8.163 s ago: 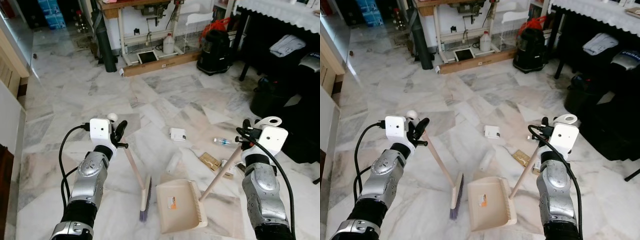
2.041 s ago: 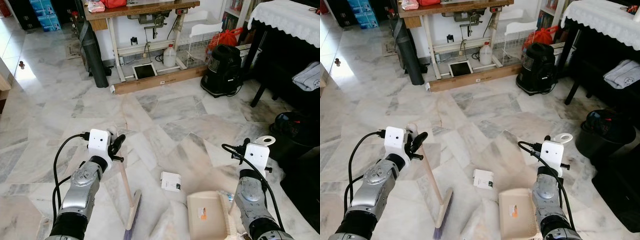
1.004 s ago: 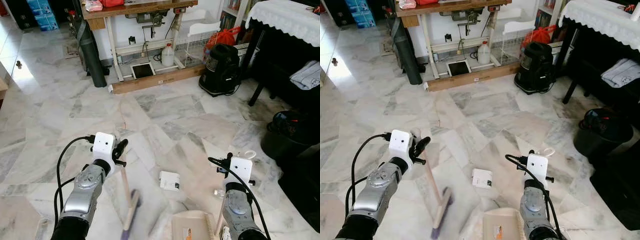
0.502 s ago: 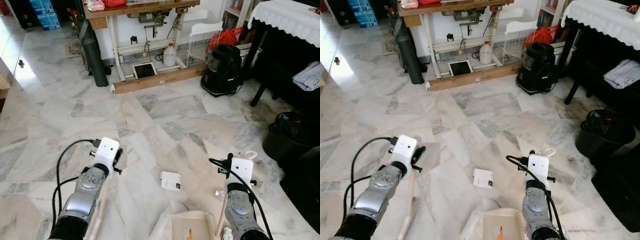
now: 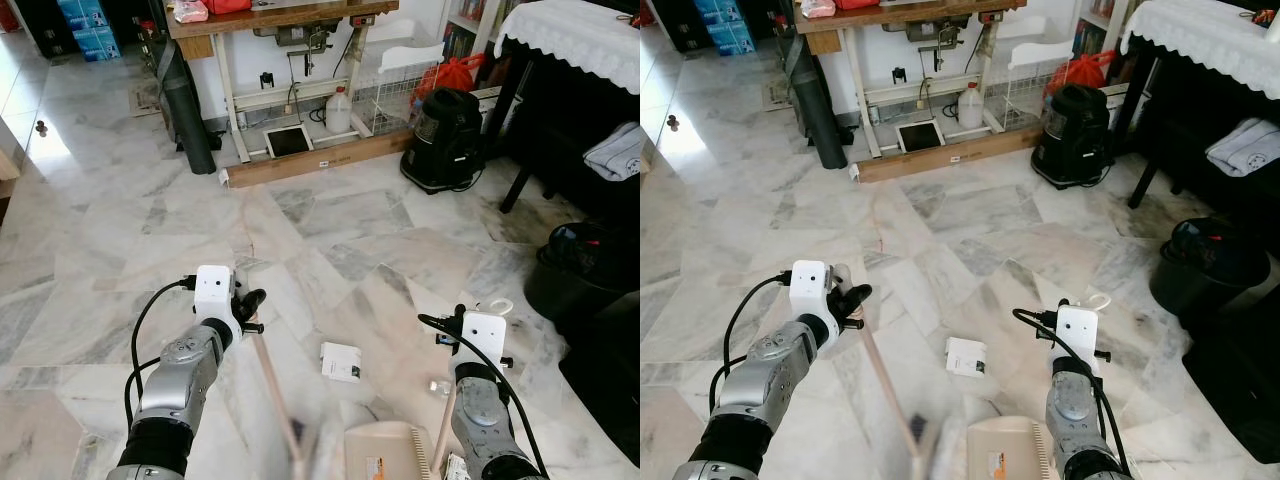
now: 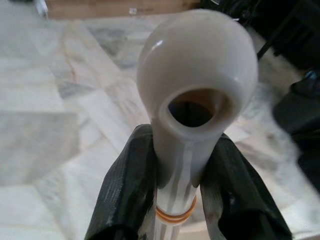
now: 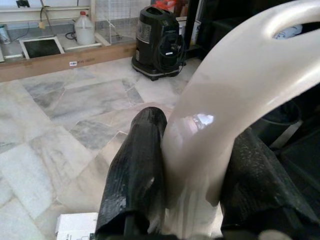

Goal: Sweep floor

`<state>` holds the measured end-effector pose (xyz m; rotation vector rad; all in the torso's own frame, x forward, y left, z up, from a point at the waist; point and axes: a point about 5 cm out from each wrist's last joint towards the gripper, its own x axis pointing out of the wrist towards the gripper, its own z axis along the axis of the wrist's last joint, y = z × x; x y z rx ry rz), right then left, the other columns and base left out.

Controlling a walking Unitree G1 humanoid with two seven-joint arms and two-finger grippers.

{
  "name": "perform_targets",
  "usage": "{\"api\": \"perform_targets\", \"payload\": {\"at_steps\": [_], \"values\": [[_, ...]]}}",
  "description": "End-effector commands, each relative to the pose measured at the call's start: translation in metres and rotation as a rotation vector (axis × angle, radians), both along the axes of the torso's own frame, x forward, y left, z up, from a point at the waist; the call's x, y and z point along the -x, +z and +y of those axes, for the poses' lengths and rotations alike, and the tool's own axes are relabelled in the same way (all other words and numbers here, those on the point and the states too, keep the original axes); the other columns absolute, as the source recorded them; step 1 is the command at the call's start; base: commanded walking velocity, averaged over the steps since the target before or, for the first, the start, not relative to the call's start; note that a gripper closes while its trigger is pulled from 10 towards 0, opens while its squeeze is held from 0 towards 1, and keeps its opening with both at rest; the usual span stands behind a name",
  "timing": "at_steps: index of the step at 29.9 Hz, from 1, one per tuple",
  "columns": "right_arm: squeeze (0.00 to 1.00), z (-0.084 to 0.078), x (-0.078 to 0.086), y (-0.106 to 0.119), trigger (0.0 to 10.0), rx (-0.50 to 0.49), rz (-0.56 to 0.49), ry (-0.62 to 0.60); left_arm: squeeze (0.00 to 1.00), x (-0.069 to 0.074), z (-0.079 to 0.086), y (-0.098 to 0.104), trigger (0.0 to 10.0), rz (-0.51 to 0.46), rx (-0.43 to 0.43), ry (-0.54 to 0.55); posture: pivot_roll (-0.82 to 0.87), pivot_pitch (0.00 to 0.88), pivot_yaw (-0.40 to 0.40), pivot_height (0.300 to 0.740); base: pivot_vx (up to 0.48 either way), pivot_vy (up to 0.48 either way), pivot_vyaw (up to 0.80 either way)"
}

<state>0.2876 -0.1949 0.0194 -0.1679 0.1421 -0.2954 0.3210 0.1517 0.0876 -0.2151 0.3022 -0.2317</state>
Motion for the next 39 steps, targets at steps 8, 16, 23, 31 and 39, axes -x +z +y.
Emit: {"api": "perform_targets", "payload": {"at_steps": [8,16,23,31,39], "values": [[0.00,-0.003,0.010,-0.018,10.0,-0.009,0.133,-0.001,0.00,-0.007,-0.009,0.021,10.0,0.009,0.243,-0.061,-0.01,0.061,0.016,0.740,0.000,0.000,0.00],[0.00,-0.004,0.007,-0.015,10.0,-0.020,0.121,-0.009,0.00,-0.011,-0.008,0.033,10.0,-0.009,0.299,-0.064,0.00,0.053,0.013,0.740,0.000,0.000,0.00],[0.00,-0.005,0.006,-0.013,10.0,-0.028,0.107,-0.012,0.00,-0.017,0.001,0.056,10.0,-0.170,0.192,-0.013,0.00,0.046,0.011,0.740,0.000,0.000,0.00],[0.00,-0.008,0.002,-0.008,10.0,-0.051,0.079,-0.020,0.00,-0.012,-0.004,0.093,10.0,-0.421,0.135,-0.076,0.01,0.035,0.012,0.740,0.000,0.000,0.00],[0.00,-0.008,-0.005,0.002,10.0,-0.072,0.016,-0.034,0.00,-0.012,0.006,0.100,10.0,-0.504,0.092,-0.008,0.01,0.024,0.022,0.740,0.000,0.000,0.00]]}}
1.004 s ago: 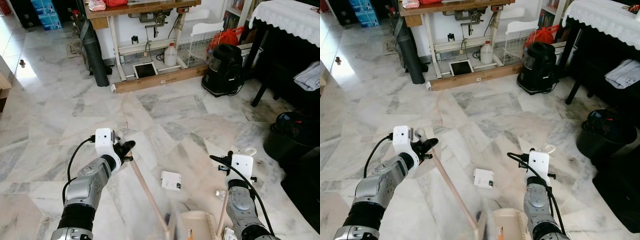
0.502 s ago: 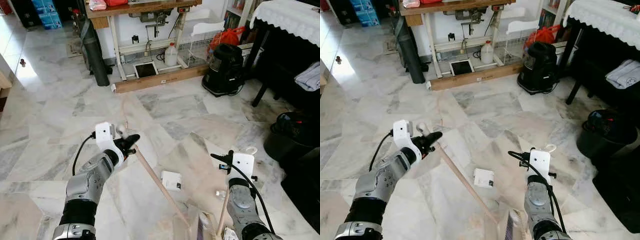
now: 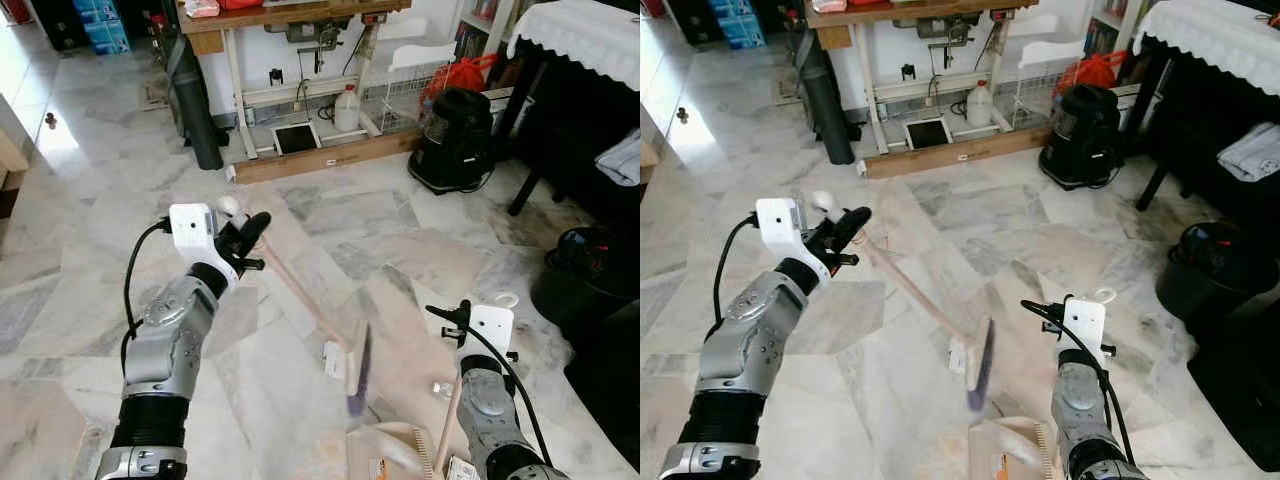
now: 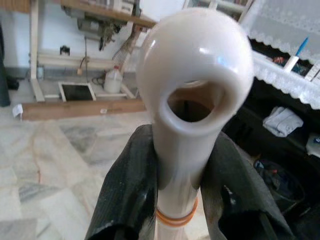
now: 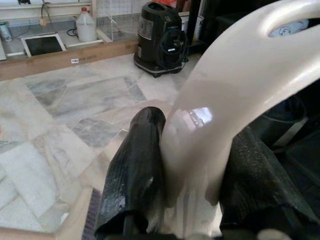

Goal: Sweep floor

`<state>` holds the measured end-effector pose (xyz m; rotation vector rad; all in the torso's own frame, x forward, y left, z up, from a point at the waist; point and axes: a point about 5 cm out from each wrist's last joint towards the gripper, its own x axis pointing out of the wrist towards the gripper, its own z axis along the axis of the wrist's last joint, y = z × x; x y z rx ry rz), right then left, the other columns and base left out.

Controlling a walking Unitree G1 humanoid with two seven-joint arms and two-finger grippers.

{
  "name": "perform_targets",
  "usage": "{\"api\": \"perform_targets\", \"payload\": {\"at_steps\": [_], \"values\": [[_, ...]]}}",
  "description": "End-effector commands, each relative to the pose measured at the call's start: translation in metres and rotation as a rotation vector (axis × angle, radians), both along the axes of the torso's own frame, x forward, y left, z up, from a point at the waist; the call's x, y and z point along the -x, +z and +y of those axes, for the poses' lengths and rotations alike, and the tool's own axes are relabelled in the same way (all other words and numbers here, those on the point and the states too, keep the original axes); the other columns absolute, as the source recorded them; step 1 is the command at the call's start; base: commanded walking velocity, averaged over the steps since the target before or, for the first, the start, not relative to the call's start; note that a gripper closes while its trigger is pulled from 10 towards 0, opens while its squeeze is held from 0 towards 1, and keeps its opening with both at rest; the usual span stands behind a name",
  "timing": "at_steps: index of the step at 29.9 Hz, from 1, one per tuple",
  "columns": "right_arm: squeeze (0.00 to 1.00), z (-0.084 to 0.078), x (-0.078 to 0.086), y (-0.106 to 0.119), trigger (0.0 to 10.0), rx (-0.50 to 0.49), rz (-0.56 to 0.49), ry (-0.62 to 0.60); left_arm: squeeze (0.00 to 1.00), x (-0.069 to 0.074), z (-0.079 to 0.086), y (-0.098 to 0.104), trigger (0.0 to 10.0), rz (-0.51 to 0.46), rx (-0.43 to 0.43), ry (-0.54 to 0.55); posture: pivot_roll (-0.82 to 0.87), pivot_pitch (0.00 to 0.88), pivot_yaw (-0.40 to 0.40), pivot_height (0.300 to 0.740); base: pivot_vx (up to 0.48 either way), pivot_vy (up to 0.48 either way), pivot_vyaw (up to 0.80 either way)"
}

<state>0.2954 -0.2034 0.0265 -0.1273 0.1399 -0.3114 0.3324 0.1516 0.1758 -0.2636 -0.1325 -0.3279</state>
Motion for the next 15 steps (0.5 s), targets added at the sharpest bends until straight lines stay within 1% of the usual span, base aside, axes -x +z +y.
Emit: {"api": "perform_targets", "payload": {"at_steps": [1,2,5,6,7,8,10,15], "values": [[0.00,0.000,0.003,-0.004,10.0,-0.039,0.016,-0.019,0.00,0.000,0.008,0.012,10.0,-0.082,-0.018,0.055,0.01,0.024,0.022,0.740,0.000,0.000,0.00],[0.00,0.000,0.002,-0.002,10.0,-0.046,0.002,-0.026,0.00,-0.001,0.010,0.012,10.0,-0.091,-0.033,0.076,0.01,0.022,0.023,0.740,0.000,0.000,0.00],[0.00,-0.002,-0.005,0.010,10.0,-0.072,-0.076,-0.038,0.00,0.001,0.014,0.010,10.0,-0.131,-0.126,0.126,0.01,0.019,0.024,0.740,0.000,0.000,0.00],[0.00,-0.002,-0.008,0.016,10.0,-0.077,-0.111,-0.036,0.00,0.002,0.013,0.005,10.0,-0.137,-0.169,0.127,0.00,0.017,0.021,0.740,0.000,0.000,0.00],[0.00,-0.002,-0.010,0.021,10.0,-0.087,-0.144,-0.033,0.00,0.004,0.011,0.001,10.0,-0.138,-0.192,0.122,-0.01,0.015,0.019,0.740,0.000,0.000,0.00],[0.00,-0.002,-0.010,0.021,10.0,-0.087,-0.144,-0.033,0.00,0.004,0.011,0.001,10.0,-0.138,-0.192,0.122,-0.01,0.015,0.019,0.740,0.000,0.000,0.00],[0.00,-0.003,-0.013,0.032,10.0,-0.108,-0.219,-0.038,0.00,0.007,0.008,-0.011,10.0,-0.130,-0.228,0.130,-0.02,0.010,0.017,0.740,0.000,0.000,0.00],[0.00,-0.006,-0.012,0.042,10.0,-0.103,-0.289,-0.042,0.00,0.007,0.007,-0.019,10.0,-0.122,-0.237,0.148,-0.04,0.000,0.014,0.740,0.000,0.000,0.00]]}}
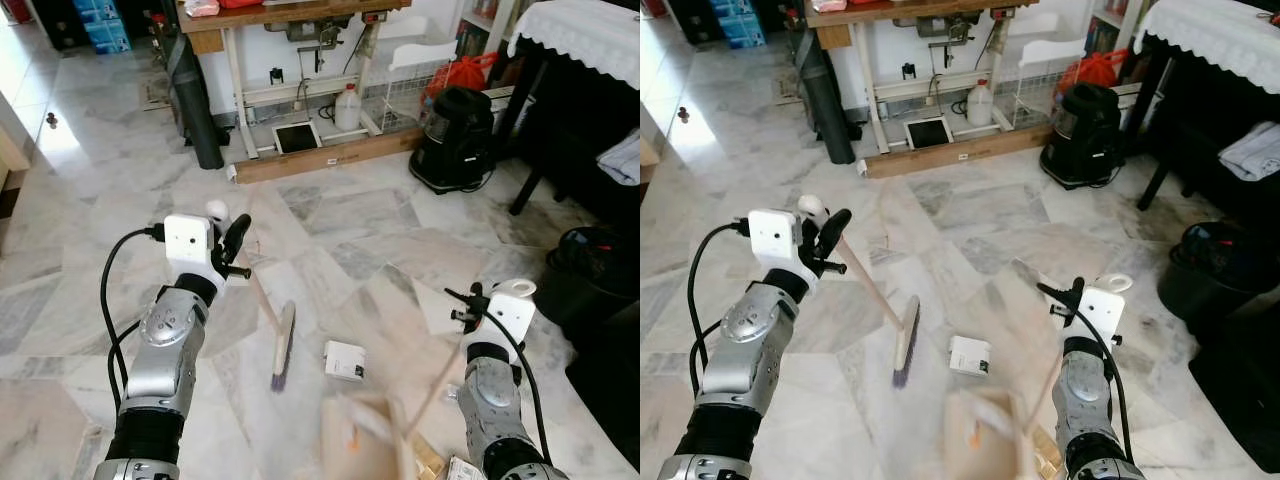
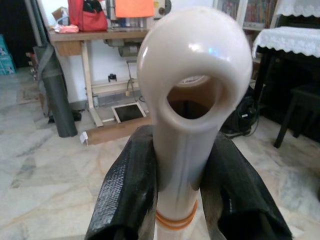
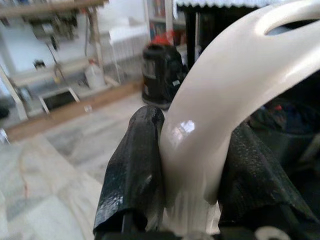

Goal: Sweep floor

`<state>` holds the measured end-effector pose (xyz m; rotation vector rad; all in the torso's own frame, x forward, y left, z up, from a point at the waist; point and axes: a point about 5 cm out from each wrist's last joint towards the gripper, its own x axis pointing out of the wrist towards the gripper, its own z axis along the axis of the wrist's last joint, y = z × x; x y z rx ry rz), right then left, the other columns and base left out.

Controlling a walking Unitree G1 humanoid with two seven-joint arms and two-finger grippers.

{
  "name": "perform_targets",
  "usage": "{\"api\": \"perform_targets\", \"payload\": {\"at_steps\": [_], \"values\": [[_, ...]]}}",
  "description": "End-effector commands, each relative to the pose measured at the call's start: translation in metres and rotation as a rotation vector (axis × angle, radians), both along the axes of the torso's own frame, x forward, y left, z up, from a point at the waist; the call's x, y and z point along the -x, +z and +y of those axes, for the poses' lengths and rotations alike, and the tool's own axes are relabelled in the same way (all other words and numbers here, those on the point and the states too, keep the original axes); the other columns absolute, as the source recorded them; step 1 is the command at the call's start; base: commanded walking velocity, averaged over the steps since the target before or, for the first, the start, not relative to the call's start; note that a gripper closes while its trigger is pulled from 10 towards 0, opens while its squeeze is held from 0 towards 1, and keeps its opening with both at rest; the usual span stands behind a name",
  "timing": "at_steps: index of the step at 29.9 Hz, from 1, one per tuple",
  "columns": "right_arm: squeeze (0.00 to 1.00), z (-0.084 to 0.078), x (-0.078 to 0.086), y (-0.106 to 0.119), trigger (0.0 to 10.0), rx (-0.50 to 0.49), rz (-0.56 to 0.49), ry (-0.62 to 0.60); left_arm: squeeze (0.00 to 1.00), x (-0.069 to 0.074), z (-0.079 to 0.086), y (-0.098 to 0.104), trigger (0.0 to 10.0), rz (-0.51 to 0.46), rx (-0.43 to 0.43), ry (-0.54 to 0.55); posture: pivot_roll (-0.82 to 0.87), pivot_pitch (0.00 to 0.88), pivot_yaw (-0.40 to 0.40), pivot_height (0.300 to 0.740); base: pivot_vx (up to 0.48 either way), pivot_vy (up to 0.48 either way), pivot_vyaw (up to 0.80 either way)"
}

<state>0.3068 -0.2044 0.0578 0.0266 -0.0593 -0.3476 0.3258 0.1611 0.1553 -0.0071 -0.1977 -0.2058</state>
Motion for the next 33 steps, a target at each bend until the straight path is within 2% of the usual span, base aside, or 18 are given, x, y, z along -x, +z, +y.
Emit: {"api": "perform_targets", "payload": {"at_steps": [1,8,15,27,33], "values": [[0.00,-0.007,0.000,0.014,10.0,0.017,-0.090,-0.018,0.00,0.000,-0.004,-0.001,10.0,-0.031,-0.015,-0.001,-0.04,0.000,0.015,0.740,0.000,0.000,0.00],[0.00,-0.008,-0.002,0.027,10.0,0.015,-0.146,-0.027,0.00,-0.002,-0.007,-0.013,10.0,-0.031,-0.056,0.010,-0.06,0.000,0.017,0.740,0.000,0.000,0.00],[0.00,-0.014,-0.004,0.046,10.0,0.033,-0.211,-0.040,0.00,-0.013,0.002,-0.015,10.0,-0.038,-0.060,0.072,-0.07,0.000,0.029,0.740,0.000,0.000,0.00],[0.00,-0.030,0.001,0.056,10.0,0.061,-0.214,-0.051,0.00,-0.017,0.010,-0.019,10.0,-0.055,-0.066,0.109,-0.07,0.000,0.012,0.740,0.000,0.000,0.00],[0.00,-0.040,0.005,0.060,10.0,0.091,-0.217,-0.075,0.00,-0.018,0.009,-0.023,10.0,-0.045,-0.055,0.108,-0.10,0.000,0.036,0.740,0.000,0.000,0.00]]}}
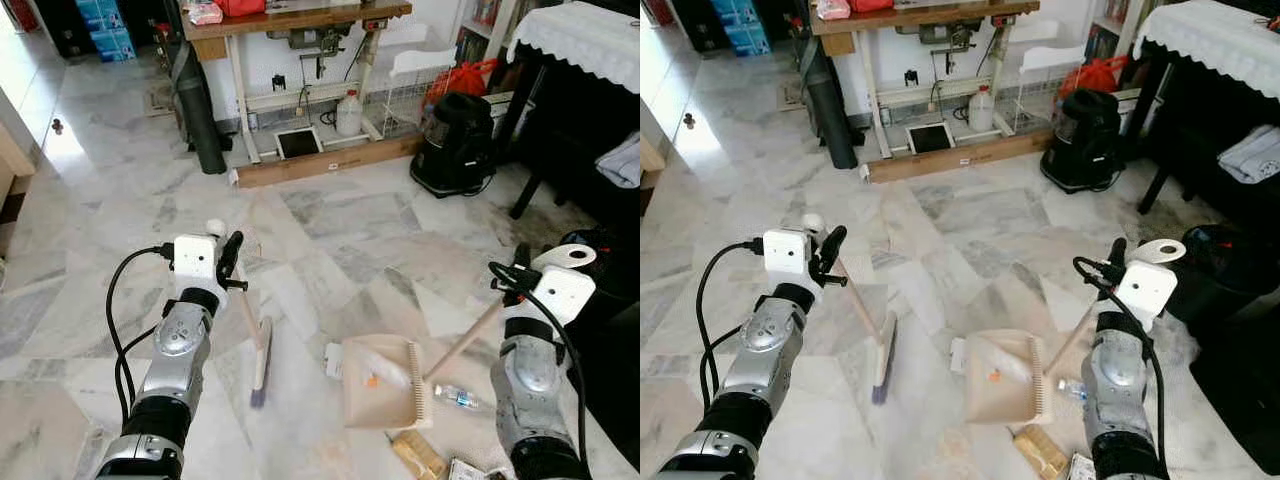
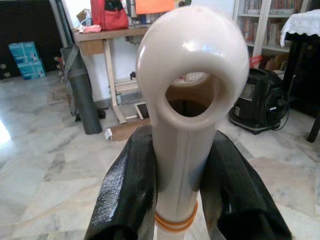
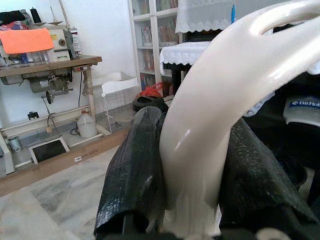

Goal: Sweep floor

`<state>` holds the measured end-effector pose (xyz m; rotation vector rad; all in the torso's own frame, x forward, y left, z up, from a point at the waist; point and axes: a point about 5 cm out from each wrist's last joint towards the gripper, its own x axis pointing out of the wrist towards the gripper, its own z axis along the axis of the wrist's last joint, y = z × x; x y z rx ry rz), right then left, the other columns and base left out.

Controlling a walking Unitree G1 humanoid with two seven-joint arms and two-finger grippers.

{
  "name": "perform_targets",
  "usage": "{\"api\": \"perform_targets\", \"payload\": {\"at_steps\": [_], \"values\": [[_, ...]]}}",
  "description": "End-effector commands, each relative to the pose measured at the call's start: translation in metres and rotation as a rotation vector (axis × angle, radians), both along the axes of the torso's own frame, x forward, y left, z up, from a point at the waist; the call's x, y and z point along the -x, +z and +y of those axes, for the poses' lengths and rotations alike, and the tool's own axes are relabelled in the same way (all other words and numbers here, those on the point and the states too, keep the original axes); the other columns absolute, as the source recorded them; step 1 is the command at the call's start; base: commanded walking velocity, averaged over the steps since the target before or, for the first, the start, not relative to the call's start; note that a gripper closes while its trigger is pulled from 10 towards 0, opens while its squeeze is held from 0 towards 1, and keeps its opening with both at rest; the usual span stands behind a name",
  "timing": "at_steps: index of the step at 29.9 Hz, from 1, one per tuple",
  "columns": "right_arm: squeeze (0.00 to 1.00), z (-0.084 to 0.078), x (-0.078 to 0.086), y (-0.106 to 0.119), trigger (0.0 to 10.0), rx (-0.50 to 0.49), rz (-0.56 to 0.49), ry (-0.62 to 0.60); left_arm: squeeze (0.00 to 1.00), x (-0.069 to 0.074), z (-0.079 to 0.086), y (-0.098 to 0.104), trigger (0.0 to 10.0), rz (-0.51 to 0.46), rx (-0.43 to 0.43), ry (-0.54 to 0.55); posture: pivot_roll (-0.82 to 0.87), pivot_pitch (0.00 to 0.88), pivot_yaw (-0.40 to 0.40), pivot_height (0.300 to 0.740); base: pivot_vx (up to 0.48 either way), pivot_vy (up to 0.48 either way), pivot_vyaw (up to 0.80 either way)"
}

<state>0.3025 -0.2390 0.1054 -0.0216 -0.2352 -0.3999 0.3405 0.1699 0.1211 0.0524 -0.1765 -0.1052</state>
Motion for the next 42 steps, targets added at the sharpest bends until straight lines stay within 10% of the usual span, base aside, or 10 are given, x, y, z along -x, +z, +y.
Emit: {"api": "perform_targets", "payload": {"at_steps": [1,15,42], "values": [[0.00,-0.006,0.001,0.012,10.0,0.013,-0.052,-0.020,0.00,-0.003,0.000,0.011,10.0,-0.059,-0.006,0.000,-0.10,0.000,0.036,0.740,0.000,0.000,0.00],[0.00,0.000,0.028,-0.001,10.0,0.014,0.002,-0.010,0.00,0.012,-0.002,-0.003,10.0,-0.064,-0.012,0.024,-0.06,0.000,0.024,0.740,0.000,0.000,0.45],[0.00,0.024,0.022,0.014,10.0,-0.006,-0.004,0.073,0.00,0.010,0.001,0.003,10.0,-0.085,0.000,0.086,-0.05,0.000,0.007,0.740,0.000,0.000,0.80]]}}
